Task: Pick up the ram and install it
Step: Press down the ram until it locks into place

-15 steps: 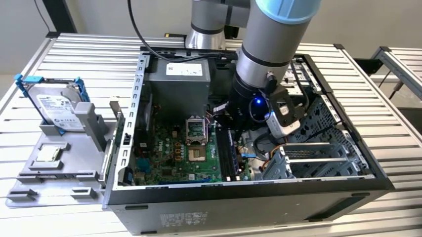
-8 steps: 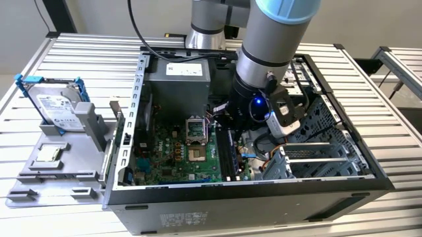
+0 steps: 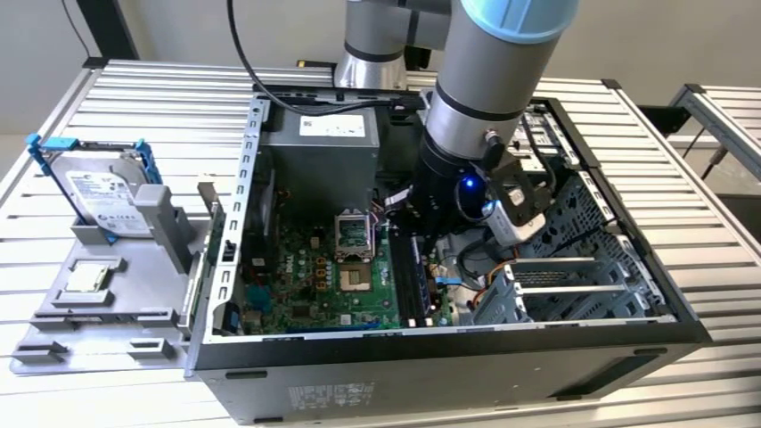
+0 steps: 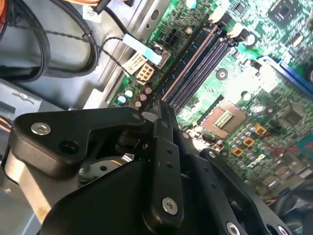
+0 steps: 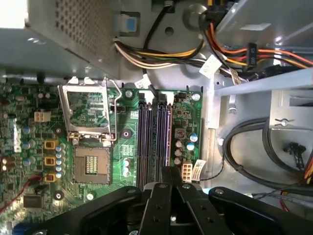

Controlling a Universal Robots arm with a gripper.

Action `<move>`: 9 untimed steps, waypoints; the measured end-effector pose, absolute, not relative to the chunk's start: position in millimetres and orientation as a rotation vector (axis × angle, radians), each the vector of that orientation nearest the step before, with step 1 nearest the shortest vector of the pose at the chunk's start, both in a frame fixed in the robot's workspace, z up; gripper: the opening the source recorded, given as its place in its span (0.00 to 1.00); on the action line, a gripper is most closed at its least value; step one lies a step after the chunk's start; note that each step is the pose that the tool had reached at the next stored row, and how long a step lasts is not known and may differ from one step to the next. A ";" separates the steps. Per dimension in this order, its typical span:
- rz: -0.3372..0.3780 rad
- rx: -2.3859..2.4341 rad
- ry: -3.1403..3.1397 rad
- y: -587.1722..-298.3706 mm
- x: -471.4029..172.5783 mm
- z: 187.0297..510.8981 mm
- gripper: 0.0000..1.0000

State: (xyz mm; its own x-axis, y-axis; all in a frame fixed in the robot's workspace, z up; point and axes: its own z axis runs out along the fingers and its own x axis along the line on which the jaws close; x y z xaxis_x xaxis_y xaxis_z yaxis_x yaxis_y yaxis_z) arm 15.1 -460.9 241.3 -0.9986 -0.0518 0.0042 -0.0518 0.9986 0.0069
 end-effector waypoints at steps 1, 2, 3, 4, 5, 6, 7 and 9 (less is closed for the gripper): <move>-0.011 0.105 -3.135 -460.8 15.1 241.5 0.00; -0.011 0.133 -3.134 -460.8 15.2 241.6 0.00; -0.011 0.157 -3.133 -460.8 15.2 241.6 0.00; -0.011 0.186 -3.131 -460.8 15.2 241.6 0.00; -0.010 0.214 -3.130 -460.8 15.2 241.6 0.00; -0.010 0.242 -3.128 -460.8 15.2 241.6 0.00; -0.010 0.272 -3.125 -460.9 15.2 241.6 0.00; -0.012 0.321 -3.120 -460.8 15.2 241.7 0.00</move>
